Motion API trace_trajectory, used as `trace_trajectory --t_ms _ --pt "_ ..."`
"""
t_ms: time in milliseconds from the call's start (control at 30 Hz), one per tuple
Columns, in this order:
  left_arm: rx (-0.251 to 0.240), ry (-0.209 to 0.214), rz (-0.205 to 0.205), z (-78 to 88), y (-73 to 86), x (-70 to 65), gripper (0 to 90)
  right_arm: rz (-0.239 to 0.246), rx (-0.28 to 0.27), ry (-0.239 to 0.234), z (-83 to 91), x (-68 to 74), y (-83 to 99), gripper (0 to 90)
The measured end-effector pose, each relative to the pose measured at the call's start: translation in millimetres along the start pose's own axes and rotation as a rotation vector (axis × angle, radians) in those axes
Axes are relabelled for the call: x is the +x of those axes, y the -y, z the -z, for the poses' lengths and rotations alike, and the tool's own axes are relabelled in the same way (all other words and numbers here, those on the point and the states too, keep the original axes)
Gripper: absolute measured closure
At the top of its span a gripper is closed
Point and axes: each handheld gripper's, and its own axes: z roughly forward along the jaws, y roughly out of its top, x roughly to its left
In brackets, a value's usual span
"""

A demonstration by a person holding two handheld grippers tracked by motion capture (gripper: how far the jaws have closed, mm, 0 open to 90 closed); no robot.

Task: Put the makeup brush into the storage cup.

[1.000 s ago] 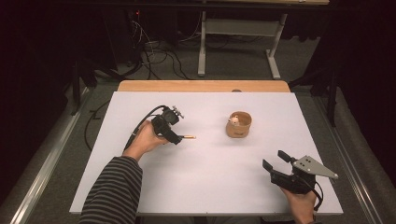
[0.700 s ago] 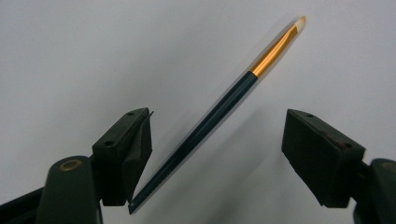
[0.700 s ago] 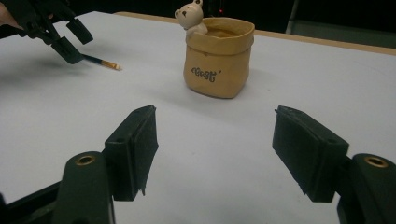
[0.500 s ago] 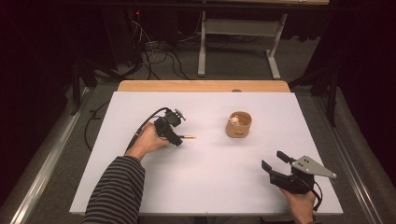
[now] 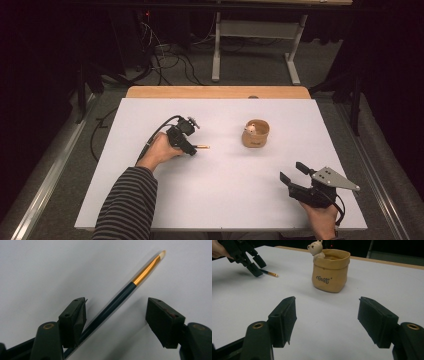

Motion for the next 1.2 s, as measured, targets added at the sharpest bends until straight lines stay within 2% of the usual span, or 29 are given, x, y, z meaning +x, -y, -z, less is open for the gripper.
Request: trace_trajectory --t_ms 200,533,900,1200 --pt "0.009 0.025 0.027 -0.6 1.1 3.2 35.6 -0.002 0.004 -0.001 -0.3 0.6 0.1 33.1" --pt "0.025 0.027 0.018 0.5 2.1 3.3 37.8 0.000 0.002 -0.015 -0.5 0.9 0.1 32.9" --pt "0.039 0.040 0.007 3.8 5.1 4.9 49.8 0.001 -0.002 -0.021 -0.6 2.1 -0.2 32.8" --pt "0.049 0.038 -0.005 4.8 5.5 2.5 55.0 0.002 -0.007 -0.018 -0.5 2.1 -0.4 32.8"
